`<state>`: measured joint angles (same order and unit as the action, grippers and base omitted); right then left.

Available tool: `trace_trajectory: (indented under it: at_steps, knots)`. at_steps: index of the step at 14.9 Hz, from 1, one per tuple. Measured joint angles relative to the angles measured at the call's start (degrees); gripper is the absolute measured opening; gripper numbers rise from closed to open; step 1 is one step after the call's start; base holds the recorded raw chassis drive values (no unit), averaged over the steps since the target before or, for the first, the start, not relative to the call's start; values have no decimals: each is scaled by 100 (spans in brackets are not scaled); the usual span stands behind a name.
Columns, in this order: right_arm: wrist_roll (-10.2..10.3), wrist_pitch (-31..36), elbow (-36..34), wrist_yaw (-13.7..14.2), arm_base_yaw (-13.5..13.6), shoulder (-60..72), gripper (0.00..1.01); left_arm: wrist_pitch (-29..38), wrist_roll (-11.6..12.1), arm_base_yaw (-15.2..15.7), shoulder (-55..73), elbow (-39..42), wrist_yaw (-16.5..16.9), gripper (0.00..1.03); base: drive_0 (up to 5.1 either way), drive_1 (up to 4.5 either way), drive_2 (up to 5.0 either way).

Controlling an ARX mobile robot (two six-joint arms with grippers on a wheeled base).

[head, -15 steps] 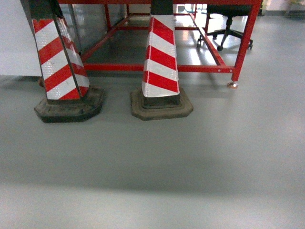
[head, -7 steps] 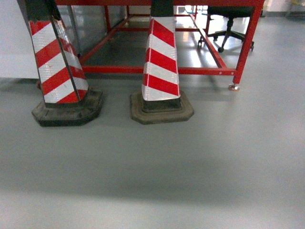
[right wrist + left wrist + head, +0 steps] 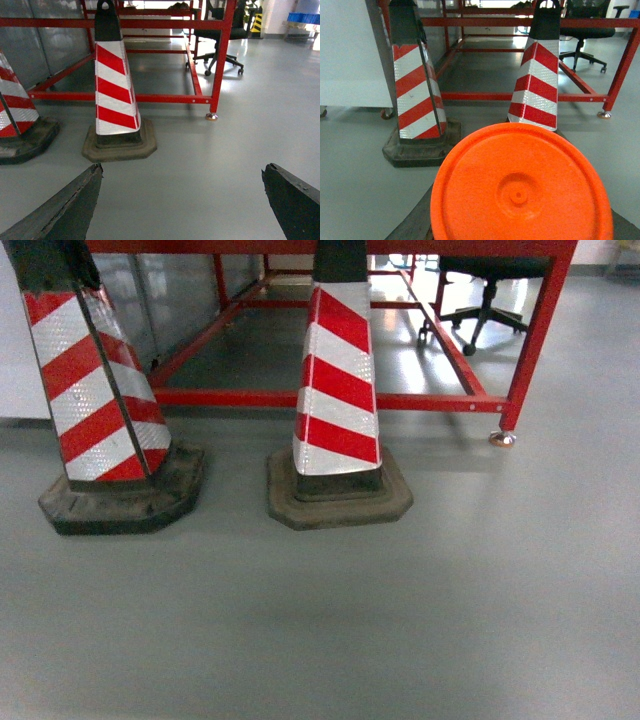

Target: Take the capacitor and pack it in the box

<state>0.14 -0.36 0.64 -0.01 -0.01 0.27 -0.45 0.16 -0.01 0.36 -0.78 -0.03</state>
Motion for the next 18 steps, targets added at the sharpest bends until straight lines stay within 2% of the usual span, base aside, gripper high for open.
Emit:
trace_trajectory:
  at_steps: [15,18]
  knots:
    - [0,17,0,7,0,0,98,15,2,0,0,0,0,44,0,426,-425]
    - [0,11,0,2,0,0,98,0,0,0,0,0,-9,44,-4,64,-73]
